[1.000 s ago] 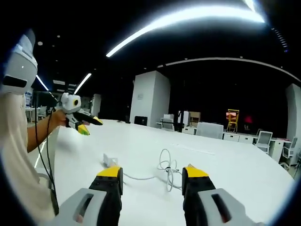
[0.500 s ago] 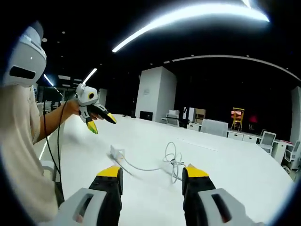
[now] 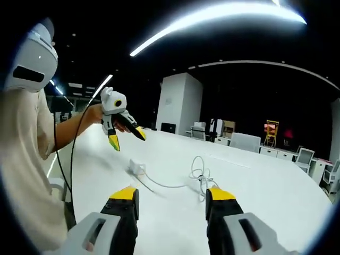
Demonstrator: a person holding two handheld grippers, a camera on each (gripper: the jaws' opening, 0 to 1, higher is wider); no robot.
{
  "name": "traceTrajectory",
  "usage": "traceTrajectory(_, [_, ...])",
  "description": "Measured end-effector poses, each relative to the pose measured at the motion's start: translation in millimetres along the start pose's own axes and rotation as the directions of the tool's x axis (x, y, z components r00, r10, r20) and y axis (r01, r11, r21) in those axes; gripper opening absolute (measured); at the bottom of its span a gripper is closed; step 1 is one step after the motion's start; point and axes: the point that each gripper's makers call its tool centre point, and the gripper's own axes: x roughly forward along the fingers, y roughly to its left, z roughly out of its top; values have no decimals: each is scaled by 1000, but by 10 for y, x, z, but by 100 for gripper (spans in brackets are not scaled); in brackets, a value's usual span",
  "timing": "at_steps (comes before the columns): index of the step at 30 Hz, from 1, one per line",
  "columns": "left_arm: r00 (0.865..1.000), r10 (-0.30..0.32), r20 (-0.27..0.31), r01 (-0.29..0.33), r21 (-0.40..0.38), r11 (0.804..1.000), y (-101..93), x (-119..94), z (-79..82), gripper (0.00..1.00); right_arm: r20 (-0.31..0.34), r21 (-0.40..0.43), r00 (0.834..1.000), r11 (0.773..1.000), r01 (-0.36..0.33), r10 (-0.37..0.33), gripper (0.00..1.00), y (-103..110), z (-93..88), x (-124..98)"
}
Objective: Plug the desk Type‑C cable into the charger adapter.
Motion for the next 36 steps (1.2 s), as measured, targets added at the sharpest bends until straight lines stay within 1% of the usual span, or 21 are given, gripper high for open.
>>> traceTrajectory(3, [999,-35,-5,35,3,999,-23,90,21,55,1,3,1000,1000,-7,7,51,28,-1,6])
traceTrajectory(6, [998,-66,3,66,-4,998,-33,202,51,55,1,0,1000,1000,-14,14,51,53,2,22])
traceTrajectory(8, [996,-87,-5,87,2,996,-59,278,45,55,3,1,1000,1000,-15,15,51,58,10,28])
traceTrajectory(12, [995,-103,-7,103,7,995,-84,318,40,54,7,-6,1000,1000,-21,21,51,93,42,42])
traceTrajectory(15, [994,-113,3,113,6,994,-92,340,61,54,16,-10,1000,1000,-25,25,51,113,78,46])
traceTrajectory(18, [991,-132,-13,132,8,991,-117,374,23,54,16,-14,999,999,-31,31,51,130,91,51])
traceTrajectory(20, [987,-160,-28,160,8,987,-165,402,-19,54,12,-14,999,999,-33,33,51,133,87,53])
traceTrajectory(23, [985,-173,-30,173,4,985,-171,463,-37,52,7,-19,999,999,-33,33,51,136,87,53])
traceTrajectory(25, [981,-192,-30,193,2,981,-187,506,-51,50,7,-20,1000,999,-31,31,51,140,88,52])
traceTrajectory(28, [976,-216,-35,215,-19,976,-189,591,-112,48,3,-19,999,999,-31,32,50,153,74,68])
traceTrajectory(29, [970,-243,-17,241,-69,968,-236,599,-117,48,-1,-19,999,999,-32,32,50,157,65,74])
traceTrajectory(30, [968,-249,9,249,-101,963,-237,605,-94,48,-3,-18,1000,999,-31,31,50,160,61,77])
traceTrajectory(31, [969,-246,39,248,-101,963,-224,609,-63,48,-1,-14,999,999,-34,34,50,168,66,78])
traceTrajectory(33, [969,-244,51,248,-106,963,-200,609,-76,44,12,-8,999,999,-41,41,49,193,95,76])
traceTrajectory(36, [968,-249,42,253,-117,960,-192,660,-119,40,20,-7,999,999,-45,45,49,207,115,75])
